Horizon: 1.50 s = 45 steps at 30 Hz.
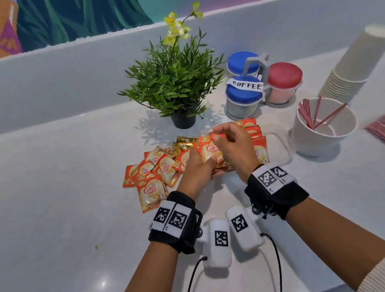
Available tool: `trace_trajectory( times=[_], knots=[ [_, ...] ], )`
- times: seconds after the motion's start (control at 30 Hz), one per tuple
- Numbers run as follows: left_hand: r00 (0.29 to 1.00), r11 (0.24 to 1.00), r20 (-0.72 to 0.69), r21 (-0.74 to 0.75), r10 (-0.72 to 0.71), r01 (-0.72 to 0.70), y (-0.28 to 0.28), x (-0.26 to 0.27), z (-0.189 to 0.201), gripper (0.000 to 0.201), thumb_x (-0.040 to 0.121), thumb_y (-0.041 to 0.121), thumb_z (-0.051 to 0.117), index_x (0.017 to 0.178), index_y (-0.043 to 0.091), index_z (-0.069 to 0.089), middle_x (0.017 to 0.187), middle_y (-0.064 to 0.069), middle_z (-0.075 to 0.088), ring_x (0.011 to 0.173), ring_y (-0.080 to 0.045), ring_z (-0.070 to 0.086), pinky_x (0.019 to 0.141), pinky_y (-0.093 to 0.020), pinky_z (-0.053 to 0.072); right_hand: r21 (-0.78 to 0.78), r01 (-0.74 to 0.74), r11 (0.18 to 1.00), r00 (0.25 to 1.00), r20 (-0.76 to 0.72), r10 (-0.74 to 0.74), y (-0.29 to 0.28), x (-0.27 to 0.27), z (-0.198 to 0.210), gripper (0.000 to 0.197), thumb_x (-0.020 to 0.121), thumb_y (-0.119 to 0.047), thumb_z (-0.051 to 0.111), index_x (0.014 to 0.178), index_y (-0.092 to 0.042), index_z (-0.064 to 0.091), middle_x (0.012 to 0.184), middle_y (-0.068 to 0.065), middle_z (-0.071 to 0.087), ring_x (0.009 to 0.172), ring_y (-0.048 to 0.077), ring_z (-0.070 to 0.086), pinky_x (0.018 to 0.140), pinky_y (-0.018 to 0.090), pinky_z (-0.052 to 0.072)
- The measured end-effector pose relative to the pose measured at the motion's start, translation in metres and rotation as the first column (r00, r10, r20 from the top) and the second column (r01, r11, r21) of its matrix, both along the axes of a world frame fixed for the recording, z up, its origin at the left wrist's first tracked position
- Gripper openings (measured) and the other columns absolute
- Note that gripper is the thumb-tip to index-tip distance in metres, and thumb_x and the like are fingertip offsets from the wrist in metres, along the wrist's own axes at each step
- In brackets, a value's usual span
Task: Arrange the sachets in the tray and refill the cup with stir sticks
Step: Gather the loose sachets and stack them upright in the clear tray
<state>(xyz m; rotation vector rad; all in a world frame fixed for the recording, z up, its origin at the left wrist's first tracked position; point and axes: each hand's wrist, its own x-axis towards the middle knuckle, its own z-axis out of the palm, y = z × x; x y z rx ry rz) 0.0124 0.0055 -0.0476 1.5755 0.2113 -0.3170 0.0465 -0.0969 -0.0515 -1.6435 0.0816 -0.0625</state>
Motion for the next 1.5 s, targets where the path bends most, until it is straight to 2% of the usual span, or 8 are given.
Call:
trace_trajectory(
  times=[0.13, 0.37, 0.53, 0.67, 0.77, 0.93, 1.1, 1.5],
  knots=[
    [0.998, 0.998, 0.020, 0.040, -0.052, 0.051, -0.017, 0.008, 0.006, 0.041, 0.094, 0.008, 0.046, 0.132, 0.018, 0.035, 0.129, -0.009, 0.054, 0.114, -0.025, 0.057, 0.095, -0.043, 0.050, 0.028, -0.047, 0.998, 0.992, -0.112, 0.050, -0.030, 0.004, 0.004, 0.029, 0.092, -0.008, 0.053, 0.120, -0.004, 0.052, 0.103, 0.004, 0.055, 0.089, 0.011, 0.056, 0.077, 0.016, 0.048],
    [0.993, 0.993, 0.035, -0.028, -0.110, 0.111, -0.051, 0.021, 0.016, 0.042, 0.097, 0.004, 0.039, 0.136, 0.015, 0.029, 0.125, -0.006, 0.051, 0.104, -0.017, 0.057, 0.080, -0.024, 0.054, -0.001, -0.212, 0.977, 0.962, -0.175, 0.209, -0.075, 0.003, 0.010, 0.027, 0.089, -0.002, 0.054, 0.116, 0.003, 0.057, 0.116, 0.024, 0.062, 0.102, 0.034, 0.061, 0.093, 0.047, 0.048],
    [0.986, 0.978, 0.074, 0.159, -0.146, 0.133, -0.066, 0.029, 0.011, 0.037, 0.095, 0.012, 0.047, 0.131, 0.014, 0.037, 0.127, -0.010, 0.053, 0.115, -0.025, 0.055, 0.096, -0.040, 0.049, -0.019, -0.228, 0.973, 0.962, -0.158, 0.222, -0.096, 0.009, 0.013, 0.030, 0.088, 0.000, 0.056, 0.118, -0.001, 0.056, 0.110, 0.019, 0.063, 0.097, 0.027, 0.060, 0.090, 0.043, 0.048],
    [0.987, 0.770, 0.120, 0.638, -0.102, 0.002, -0.060, 0.036, -0.002, 0.047, 0.089, 0.020, 0.057, 0.131, 0.009, 0.039, 0.133, -0.017, 0.037, 0.128, -0.029, 0.036, 0.106, -0.039, 0.035, -0.106, -0.100, 0.989, 0.987, -0.136, 0.085, -0.115, 0.020, 0.015, 0.033, 0.088, -0.003, 0.056, 0.121, -0.005, 0.054, 0.117, 0.016, 0.063, 0.107, 0.029, 0.061, 0.094, 0.044, 0.049],
    [0.999, 0.628, -0.005, 0.777, -0.052, 0.036, -0.052, 0.031, -0.006, 0.065, 0.085, 0.016, 0.058, 0.140, 0.012, 0.024, 0.141, -0.017, 0.020, 0.132, -0.034, 0.019, 0.107, -0.040, 0.024, -0.302, -0.011, 0.953, 0.997, -0.081, -0.014, -0.124, 0.025, 0.009, 0.029, 0.089, -0.006, 0.055, 0.118, -0.005, 0.054, 0.114, 0.009, 0.062, 0.099, 0.018, 0.059, 0.086, 0.032, 0.048],
    [0.989, 0.714, -0.140, 0.688, -0.042, 0.128, -0.048, 0.028, -0.006, 0.083, 0.085, 0.014, 0.061, 0.147, 0.011, 0.006, 0.148, -0.020, 0.007, 0.138, -0.038, 0.013, 0.111, -0.044, 0.020, -0.488, 0.080, 0.869, 0.995, 0.092, -0.040, -0.121, 0.025, -0.005, 0.019, 0.089, -0.001, 0.050, 0.107, 0.000, 0.056, 0.107, 0.015, 0.063, 0.088, 0.015, 0.052, 0.071, 0.016, 0.033],
    [0.985, 0.804, -0.162, 0.579, -0.050, 0.136, -0.044, 0.025, -0.008, 0.082, 0.087, 0.007, 0.056, 0.148, 0.014, 0.002, 0.147, -0.019, 0.012, 0.139, -0.029, 0.018, 0.109, -0.038, 0.025, -0.494, 0.113, 0.862, 0.992, 0.102, -0.071, -0.119, 0.028, -0.006, 0.020, 0.090, 0.000, 0.048, 0.109, 0.002, 0.054, 0.109, 0.017, 0.062, 0.098, 0.025, 0.057, 0.073, 0.017, 0.034],
    [0.984, 0.798, -0.176, 0.591, -0.018, 0.120, -0.015, 0.023, -0.012, 0.077, 0.089, 0.008, 0.054, 0.149, 0.021, 0.008, 0.151, -0.020, 0.012, 0.141, -0.031, 0.013, 0.110, -0.042, 0.023, -0.375, 0.067, 0.925, 0.998, 0.017, -0.065, -0.114, 0.031, -0.009, 0.021, 0.088, -0.003, 0.055, 0.109, -0.001, 0.055, 0.108, 0.013, 0.064, 0.094, 0.021, 0.058, 0.083, 0.029, 0.046]
  ],
)
